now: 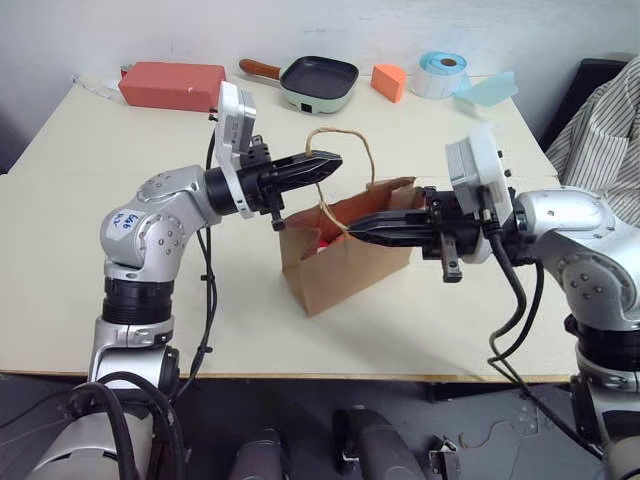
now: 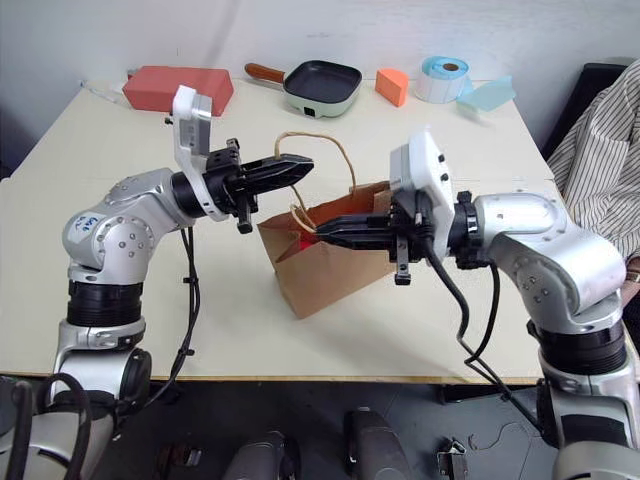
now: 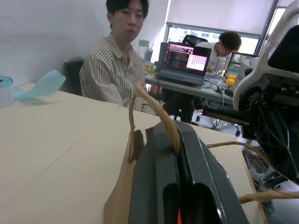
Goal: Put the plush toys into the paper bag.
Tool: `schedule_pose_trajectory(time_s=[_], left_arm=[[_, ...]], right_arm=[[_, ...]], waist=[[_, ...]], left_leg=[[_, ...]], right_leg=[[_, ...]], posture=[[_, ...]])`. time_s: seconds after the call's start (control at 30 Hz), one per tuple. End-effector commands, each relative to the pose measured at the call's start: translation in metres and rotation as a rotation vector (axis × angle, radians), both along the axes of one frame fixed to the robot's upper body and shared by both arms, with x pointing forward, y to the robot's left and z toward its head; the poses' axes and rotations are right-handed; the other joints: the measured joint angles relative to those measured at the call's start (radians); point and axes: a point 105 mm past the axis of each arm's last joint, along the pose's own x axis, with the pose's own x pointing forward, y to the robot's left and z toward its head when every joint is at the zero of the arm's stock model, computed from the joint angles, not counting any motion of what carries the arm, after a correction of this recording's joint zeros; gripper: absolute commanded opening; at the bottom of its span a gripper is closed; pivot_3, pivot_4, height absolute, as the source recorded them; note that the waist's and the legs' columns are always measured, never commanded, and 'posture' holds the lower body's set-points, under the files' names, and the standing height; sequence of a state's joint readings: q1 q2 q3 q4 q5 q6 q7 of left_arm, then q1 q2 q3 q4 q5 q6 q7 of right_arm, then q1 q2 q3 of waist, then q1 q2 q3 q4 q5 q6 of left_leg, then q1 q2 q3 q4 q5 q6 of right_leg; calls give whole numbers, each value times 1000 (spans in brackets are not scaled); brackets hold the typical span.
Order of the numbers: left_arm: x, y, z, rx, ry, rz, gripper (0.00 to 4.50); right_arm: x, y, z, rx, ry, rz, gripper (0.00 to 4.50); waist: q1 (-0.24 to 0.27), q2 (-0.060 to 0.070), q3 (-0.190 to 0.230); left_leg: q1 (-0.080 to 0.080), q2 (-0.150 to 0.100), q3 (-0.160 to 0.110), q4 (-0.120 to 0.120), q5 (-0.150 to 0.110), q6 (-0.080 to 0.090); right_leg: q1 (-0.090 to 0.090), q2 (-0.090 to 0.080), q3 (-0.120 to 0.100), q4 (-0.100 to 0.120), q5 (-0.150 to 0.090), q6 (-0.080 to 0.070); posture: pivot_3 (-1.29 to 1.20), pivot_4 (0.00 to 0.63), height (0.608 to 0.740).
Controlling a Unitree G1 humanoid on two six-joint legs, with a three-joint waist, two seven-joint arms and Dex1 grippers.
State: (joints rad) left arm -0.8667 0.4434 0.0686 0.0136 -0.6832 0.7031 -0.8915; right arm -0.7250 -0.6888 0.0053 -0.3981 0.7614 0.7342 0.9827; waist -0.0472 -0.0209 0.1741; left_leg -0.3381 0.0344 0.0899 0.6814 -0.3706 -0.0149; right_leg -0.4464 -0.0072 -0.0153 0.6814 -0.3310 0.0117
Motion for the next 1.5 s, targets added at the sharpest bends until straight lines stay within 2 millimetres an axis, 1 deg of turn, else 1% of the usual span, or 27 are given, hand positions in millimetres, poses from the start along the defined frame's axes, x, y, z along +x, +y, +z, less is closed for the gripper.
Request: schedule_pose_trajectory(time_s=[0.03,0.07,0.17,0.27,0.37,0.4,0.47,0.5,0.57,0.6,0.67,0.73,0.8,0.83,0.87,0.9,0.93,0.97,1.0,1.07,1.13,1.17,1.23,1.3,1.37,1.5], left_arm=[[-8,0,10,7,-69,-26,0],[-7,2,7,23,-67,-20,0],[-8,10,5,42,-58,0,649],[-22,22,14,23,-68,-7,1584],[-40,41,26,2,-72,12,2486],[-48,48,27,8,-67,21,2782],[-60,60,18,55,-50,55,3427],[-65,65,11,82,-36,77,3737],[-69,77,-10,123,11,142,4368],[-69,81,-20,144,28,171,4443],[-67,84,-37,172,47,203,4443],[-61,84,-46,168,59,215,4443],[-55,78,-55,170,59,197,4500],[-53,76,-58,173,56,186,4500],[-51,73,-59,174,51,176,4500],[-49,70,-60,166,49,153,4500],[-47,67,-60,161,47,133,4500],[-47,64,-59,154,46,109,4500],[-47,62,-59,150,44,94,4500],[-45,60,-58,140,48,72,4500],[-40,56,-60,152,47,52,4500],[-38,54,-61,158,45,41,4500],[-38,51,-63,160,47,15,4500],[-40,46,-64,167,47,-17,4500],[-40,45,-67,182,39,-23,4500],[-30,39,-80,217,12,34,4500]], right_arm=[[-3,6,6,19,-98,-12,19],[-3,5,4,11,-95,-16,19],[-2,2,3,12,-65,-10,656],[-7,-5,16,50,-61,4,1690],[-9,-19,28,98,-58,-27,2729],[-10,-25,31,107,-55,-43,3072],[-15,-36,32,112,-43,-67,3787],[-18,-42,33,114,-36,-79,3825],[-25,-56,33,119,-10,-106,3825],[-29,-61,34,125,4,-117,3825],[-33,-68,30,129,45,-135,3825],[-35,-69,15,103,93,-150,3825],[-40,-61,-17,25,157,-137,3449],[-43,-57,-27,-1,175,-128,3233],[-43,-53,-38,-34,182,-128,2919],[-39,-46,-55,-84,181,-140,2432],[-34,-39,-69,-126,173,-151,2200],[-28,-31,-83,-156,162,-166,1869],[-23,-25,-90,-174,151,-174,1470],[-13,-13,-96,-157,130,-181,817],[4,1,-96,-114,110,-205,132],[11,6,-95,-100,100,-218,59],[21,11,-94,-87,82,-237,59],[27,15,-92,-74,72,-251,59],[29,18,-90,-65,70,-251,59],[32,22,-92,-72,69,-248,59]], waist=[[-1,0,0],[-1,0,0],[-1,0,0],[-3,0,0],[-6,0,0],[-7,0,0],[-6,0,0],[-5,0,0],[-2,0,0],[0,0,0],[6,0,0],[13,-1,0],[19,-1,-1],[20,-1,-1],[20,-1,-1],[17,-1,0],[15,-1,-1],[12,-2,-1],[9,-3,-1],[5,-2,-1],[2,-2,-1],[0,-2,0],[2,-2,0],[4,-2,0],[5,-2,0],[6,-2,0]], left_leg=[[0,0,0,0,0,0],[0,0,0,0,0,0],[0,0,0,0,0,0],[0,0,0,0,0,0],[0,0,-1,-1,0,0],[0,1,-1,-1,0,0],[0,1,-1,-1,0,0],[0,1,-1,-2,0,0],[1,1,-1,-2,0,0],[1,1,-1,-2,0,0],[1,0,-1,-2,0,1],[1,0,-1,-1,-1,1],[1,0,-1,-1,-1,2],[1,0,-1,-2,-1,2],[1,0,-1,-2,-1,2],[1,0,-1,-2,-2,3],[0,0,0,-2,-2,3],[1,0,0,-2,-2,3],[1,0,0,-2,-2,3],[2,0,0,-2,-1,2],[1,0,1,-1,-1,2],[1,0,1,-1,-1,2],[1,0,1,0,-1,2],[1,0,0,0,-1,2],[0,0,0,-1,-1,2],[0,0,0,-1,-2,2]], right_leg=[[0,0,0,0,0,0],[0,0,0,0,0,0],[0,0,0,0,0,0],[0,0,0,0,0,0],[0,0,0,0,0,0],[0,0,0,-1,0,0],[0,0,0,-1,0,0],[1,0,0,-1,0,0],[1,0,0,-2,0,0],[2,0,0,-3,0,0],[2,0,0,-3,0,0],[3,0,0,-2,0,0],[3,0,0,-3,0,0],[4,0,0,-3,0,0],[4,0,0,-4,0,0],[3,0,0,-4,0,0],[3,0,1,-4,0,0],[3,0,1,-4,0,0],[3,0,1,-4,0,0],[3,1,1,-3,0,0],[2,1,1,-2,0,0],[2,1,1,-2,0,0],[2,0,1,-1,0,0],[2,0,1,-2,0,0],[1,0,0,-3,0,0],[1,0,0,-3,0,0]], posture=[[0,150,740],[0,150,740],[0,150,740],[0,150,740],[0,150,740],[0,150,740],[0,150,740],[0,150,740],[0,150,740],[0,150,740],[0,150,740],[0,150,740],[0,150,740],[0,150,740],[0,150,740],[0,150,740],[0,150,740],[0,150,740],[0,150,740],[0,150,740],[0,150,740],[0,150,740],[0,150,740],[0,150,740],[0,150,740],[0,150,740]])
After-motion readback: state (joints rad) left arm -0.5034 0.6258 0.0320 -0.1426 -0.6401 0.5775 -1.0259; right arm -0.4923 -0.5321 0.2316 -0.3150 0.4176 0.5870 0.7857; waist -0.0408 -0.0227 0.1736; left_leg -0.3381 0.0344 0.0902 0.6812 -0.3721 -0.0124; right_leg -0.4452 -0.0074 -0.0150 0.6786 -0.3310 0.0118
